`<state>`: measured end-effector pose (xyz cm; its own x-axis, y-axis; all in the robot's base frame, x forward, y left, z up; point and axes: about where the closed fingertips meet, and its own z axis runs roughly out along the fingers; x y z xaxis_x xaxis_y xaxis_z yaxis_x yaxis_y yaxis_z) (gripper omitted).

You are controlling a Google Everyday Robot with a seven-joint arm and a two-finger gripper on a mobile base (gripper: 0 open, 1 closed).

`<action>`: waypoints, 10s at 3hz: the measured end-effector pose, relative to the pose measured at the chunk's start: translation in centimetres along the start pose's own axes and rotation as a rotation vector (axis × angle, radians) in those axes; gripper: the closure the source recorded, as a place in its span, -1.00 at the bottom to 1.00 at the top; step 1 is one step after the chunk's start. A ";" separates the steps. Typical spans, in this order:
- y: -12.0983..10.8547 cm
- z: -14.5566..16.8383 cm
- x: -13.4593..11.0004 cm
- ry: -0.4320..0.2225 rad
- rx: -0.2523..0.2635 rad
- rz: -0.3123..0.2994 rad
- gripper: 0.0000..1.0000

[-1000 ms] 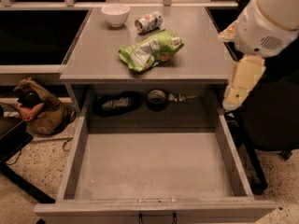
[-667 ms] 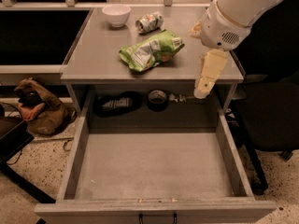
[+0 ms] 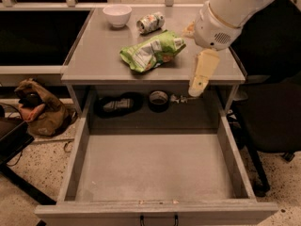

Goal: Place green rice chip bag into top drawer

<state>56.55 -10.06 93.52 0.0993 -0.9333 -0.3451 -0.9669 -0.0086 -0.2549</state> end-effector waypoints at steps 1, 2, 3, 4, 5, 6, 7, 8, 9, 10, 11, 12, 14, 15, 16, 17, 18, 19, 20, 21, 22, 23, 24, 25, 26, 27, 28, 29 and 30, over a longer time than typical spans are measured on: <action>-2.7 2.4 -1.6 -0.039 -0.004 -0.060 -1.00; -5.3 5.2 -3.5 -0.089 -0.025 -0.115 -1.00; -5.7 5.8 -3.4 -0.088 -0.034 -0.125 -1.00; -8.0 8.0 -3.7 -0.103 -0.033 -0.168 -1.00; -12.3 10.0 -4.0 -0.054 0.015 -0.217 -1.00; -15.7 11.4 -4.2 -0.006 0.061 -0.262 -1.00; -16.8 14.0 -3.9 0.025 0.034 -0.291 -1.00; -17.0 14.3 -3.9 0.027 0.032 -0.293 -0.67; -17.0 14.3 -3.9 0.027 0.032 -0.293 -0.19; -17.0 14.3 -3.9 0.027 0.032 -0.293 0.27; -15.3 12.3 -4.4 -0.024 0.057 -0.316 0.74; -11.2 7.3 -4.4 -0.067 0.115 -0.321 1.00; -2.6 6.1 -3.2 -0.168 0.056 -0.310 1.00; -2.6 6.2 -3.2 -0.168 0.055 -0.310 1.00; -0.4 6.9 -2.9 -0.176 0.042 -0.275 1.00; 4.1 7.0 -3.2 -0.213 0.049 -0.211 1.00; 8.8 9.9 -3.0 -0.303 0.014 -0.170 1.00; 11.9 14.2 -3.4 -0.438 -0.072 -0.174 1.00; 11.9 14.2 -3.4 -0.438 -0.072 -0.174 1.00; 12.6 17.8 -3.4 -0.485 -0.103 -0.186 1.00; 13.9 22.3 -2.9 -0.459 -0.129 -0.185 1.00; 15.1 25.0 -2.3 -0.415 -0.128 -0.170 1.00; 15.4 26.8 -1.8 -0.356 -0.097 -0.144 1.00; 15.3 28.4 -1.7 -0.307 -0.068 -0.118 1.00; 15.2 28.8 -1.7 -0.300 -0.060 -0.108 0.74; 15.2 28.8 -1.7 -0.300 -0.060 -0.108 0.27; 15.2 28.8 -1.7 -0.300 -0.060 -0.108 -0.20; 15.2 28.8 -1.7 -0.300 -0.060 -0.108 -0.66; 15.2 28.8 -1.7 -0.300 -0.060 -0.108 -1.00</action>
Offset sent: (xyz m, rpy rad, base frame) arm 0.0887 0.0793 -0.0322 0.0890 -0.0152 0.2134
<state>48.43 1.73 64.25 0.2585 -0.7782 -0.5724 -0.9582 -0.1313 -0.2541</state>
